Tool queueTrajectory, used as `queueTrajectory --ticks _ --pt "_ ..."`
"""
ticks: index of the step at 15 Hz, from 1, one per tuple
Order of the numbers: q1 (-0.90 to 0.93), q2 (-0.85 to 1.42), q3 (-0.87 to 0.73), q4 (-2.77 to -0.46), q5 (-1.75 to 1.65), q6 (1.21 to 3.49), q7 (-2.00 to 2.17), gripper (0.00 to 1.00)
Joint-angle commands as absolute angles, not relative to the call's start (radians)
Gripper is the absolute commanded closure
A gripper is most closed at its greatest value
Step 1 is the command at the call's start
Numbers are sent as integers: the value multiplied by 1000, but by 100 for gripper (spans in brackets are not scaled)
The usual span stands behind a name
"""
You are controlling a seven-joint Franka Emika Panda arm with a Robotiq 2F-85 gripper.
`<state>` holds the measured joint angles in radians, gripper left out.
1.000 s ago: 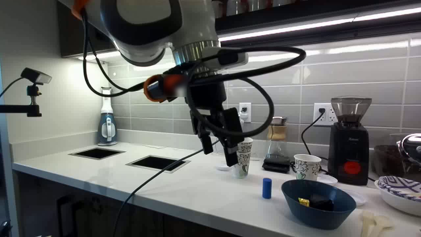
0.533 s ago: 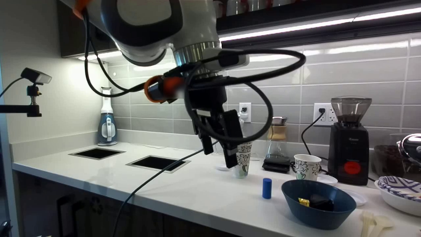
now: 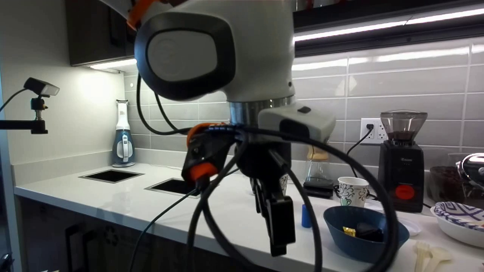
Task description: Open the right drawer fully
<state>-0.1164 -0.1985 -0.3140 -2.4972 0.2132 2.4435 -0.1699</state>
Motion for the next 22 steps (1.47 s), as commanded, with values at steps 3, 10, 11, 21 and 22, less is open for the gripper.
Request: queueTrajectory --ticks 3,10,11,21,22 --pt "-134 10 -295 -2437 392 2585 -178 0" --pt "-229 192 -235 -2324 587 2588 -239 0" --pt "-251 219 -224 -2301 610 2580 -248 0" --pt "-440 522 -130 -2011 719 2527 -397 0" --pt "-455 551 -124 -1980 714 2523 -396 0"
